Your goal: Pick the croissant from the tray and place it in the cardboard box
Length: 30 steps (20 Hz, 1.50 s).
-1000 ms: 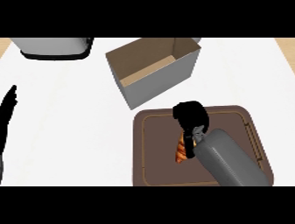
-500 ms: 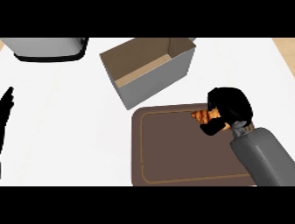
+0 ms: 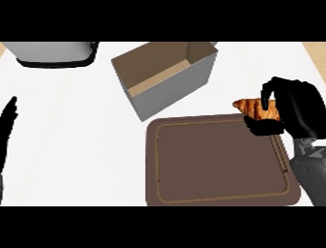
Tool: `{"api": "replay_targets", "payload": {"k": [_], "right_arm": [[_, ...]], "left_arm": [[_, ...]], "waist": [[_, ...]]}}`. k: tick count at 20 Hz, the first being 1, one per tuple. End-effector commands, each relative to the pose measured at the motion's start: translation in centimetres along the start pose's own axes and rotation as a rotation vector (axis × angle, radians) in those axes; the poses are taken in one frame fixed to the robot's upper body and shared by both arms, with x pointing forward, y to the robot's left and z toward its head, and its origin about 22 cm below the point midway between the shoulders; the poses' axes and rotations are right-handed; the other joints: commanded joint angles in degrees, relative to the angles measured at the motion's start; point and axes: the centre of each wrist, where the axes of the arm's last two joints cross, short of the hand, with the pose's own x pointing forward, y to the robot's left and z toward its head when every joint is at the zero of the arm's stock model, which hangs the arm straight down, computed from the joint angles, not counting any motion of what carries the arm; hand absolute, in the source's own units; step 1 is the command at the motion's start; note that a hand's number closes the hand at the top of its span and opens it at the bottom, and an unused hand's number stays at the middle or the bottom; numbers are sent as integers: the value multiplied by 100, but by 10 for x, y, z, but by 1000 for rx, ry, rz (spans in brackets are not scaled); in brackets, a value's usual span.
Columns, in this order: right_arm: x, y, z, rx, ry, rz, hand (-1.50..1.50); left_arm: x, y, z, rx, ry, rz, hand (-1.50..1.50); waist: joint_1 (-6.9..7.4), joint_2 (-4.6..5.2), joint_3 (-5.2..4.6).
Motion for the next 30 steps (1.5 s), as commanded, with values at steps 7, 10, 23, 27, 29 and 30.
{"api": "replay_targets", "payload": {"k": [7, 10, 23, 27, 29, 30], "right_arm": [[67, -47, -34, -69, -170, -173, 150], [67, -44, -44, -51, -154, -281, 150], [158, -32, -133, 19, -50, -482, 150], [153, -15, -150, 18, -23, -496, 150], [180, -9, -149, 44, -12, -473, 150], [168, -3, -153, 41, -1, -474, 150]], "left_arm": [[-1, -2, -4, -15, -18, -2, 0], [1, 4, -4, -11, -21, 9, 0], [4, -11, -7, -31, -35, -1, 0], [9, -18, -9, -36, -52, -4, 0], [13, -17, -9, -46, -50, -4, 0], [7, -10, -7, -42, -39, 2, 0]], "waist": [[130, 35, -4], [128, 33, -1], [275, 93, -3], [323, 124, -3], [371, 126, -3], [343, 113, -2]]}}
